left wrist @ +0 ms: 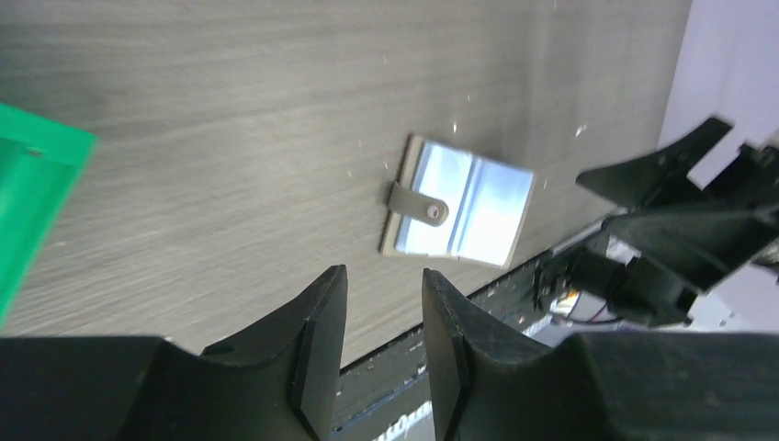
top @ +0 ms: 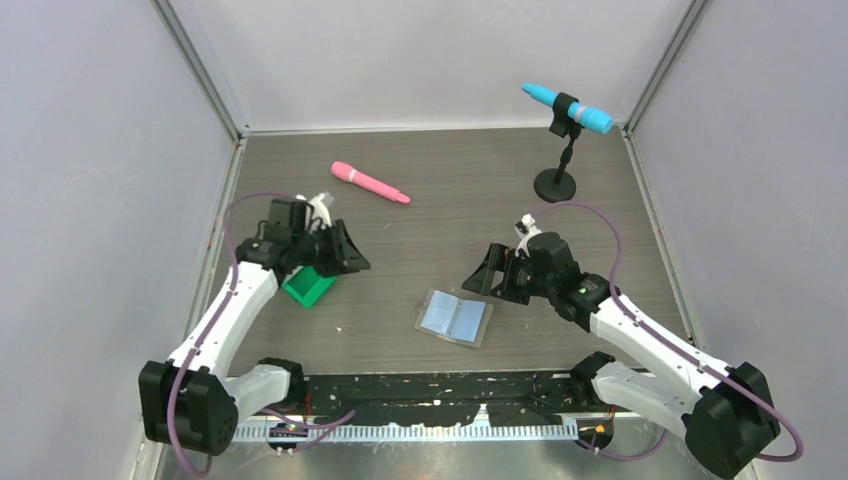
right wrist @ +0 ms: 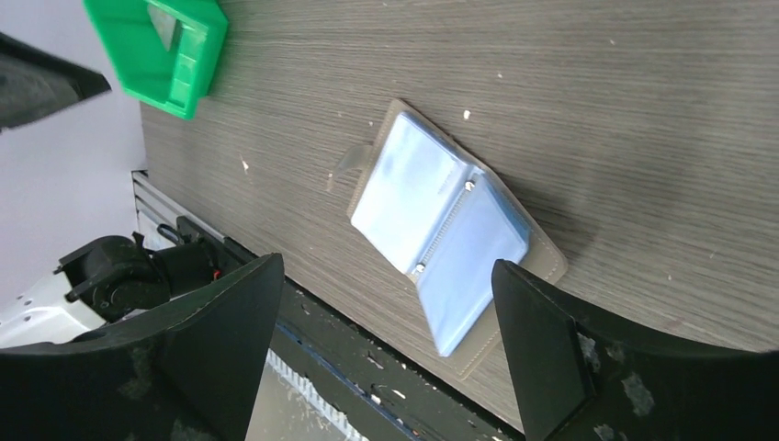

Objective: Take the credit cards out of the card holder
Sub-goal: Remove the credit card from the card holder.

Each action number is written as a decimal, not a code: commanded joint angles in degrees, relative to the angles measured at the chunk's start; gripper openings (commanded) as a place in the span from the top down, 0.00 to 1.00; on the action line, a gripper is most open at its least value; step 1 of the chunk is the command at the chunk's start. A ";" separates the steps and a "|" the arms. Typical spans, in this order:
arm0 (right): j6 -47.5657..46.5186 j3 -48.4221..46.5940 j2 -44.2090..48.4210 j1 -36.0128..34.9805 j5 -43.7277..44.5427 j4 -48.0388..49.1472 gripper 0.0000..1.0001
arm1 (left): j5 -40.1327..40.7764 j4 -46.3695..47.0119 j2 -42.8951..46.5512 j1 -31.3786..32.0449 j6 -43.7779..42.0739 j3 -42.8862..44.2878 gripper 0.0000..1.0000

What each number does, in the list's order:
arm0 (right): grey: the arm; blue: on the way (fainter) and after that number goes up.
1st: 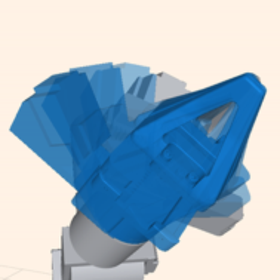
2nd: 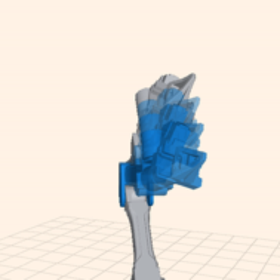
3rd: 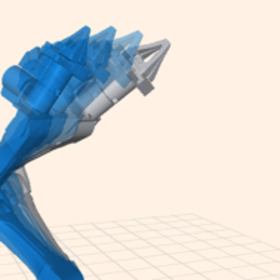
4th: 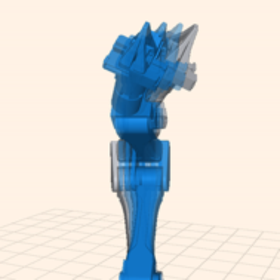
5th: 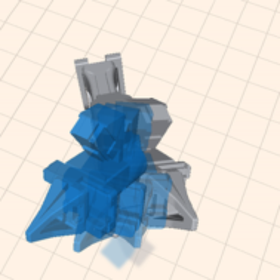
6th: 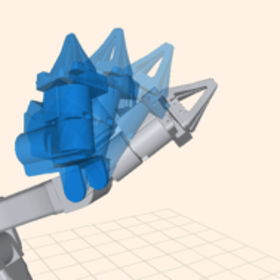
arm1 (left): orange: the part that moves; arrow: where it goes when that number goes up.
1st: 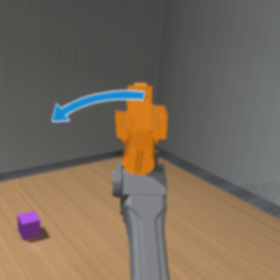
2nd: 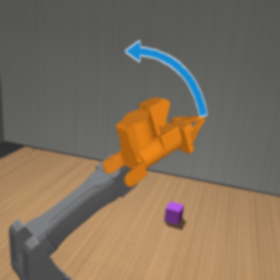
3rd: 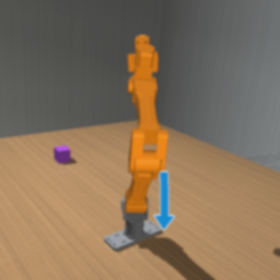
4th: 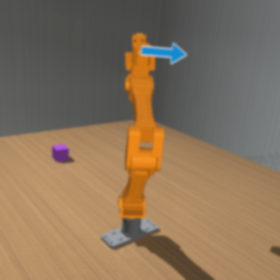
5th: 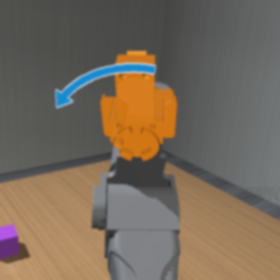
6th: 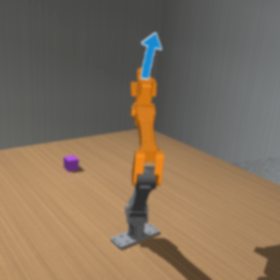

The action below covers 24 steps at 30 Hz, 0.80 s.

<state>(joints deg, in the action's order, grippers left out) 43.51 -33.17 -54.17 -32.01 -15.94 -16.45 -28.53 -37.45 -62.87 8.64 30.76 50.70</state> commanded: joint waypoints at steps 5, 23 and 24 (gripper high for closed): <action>3.31 4.90 -1.18 -0.31 2.73 7.07 0.14 | 0.09 9.73 -4.19 11.53 4.17 -7.19 0.61; 3.73 6.89 -1.58 -1.28 1.20 11.00 0.30 | 3.44 21.33 -19.37 20.89 3.42 -9.30 0.58; 3.90 6.63 -1.76 -1.34 0.83 11.37 0.33 | 3.43 22.14 -20.38 21.38 3.55 -9.30 0.58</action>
<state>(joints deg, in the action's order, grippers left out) 46.81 -25.69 -56.36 -32.95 -14.26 -9.13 -25.52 -21.26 -80.62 28.42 34.13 41.10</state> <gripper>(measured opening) 0.714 0.418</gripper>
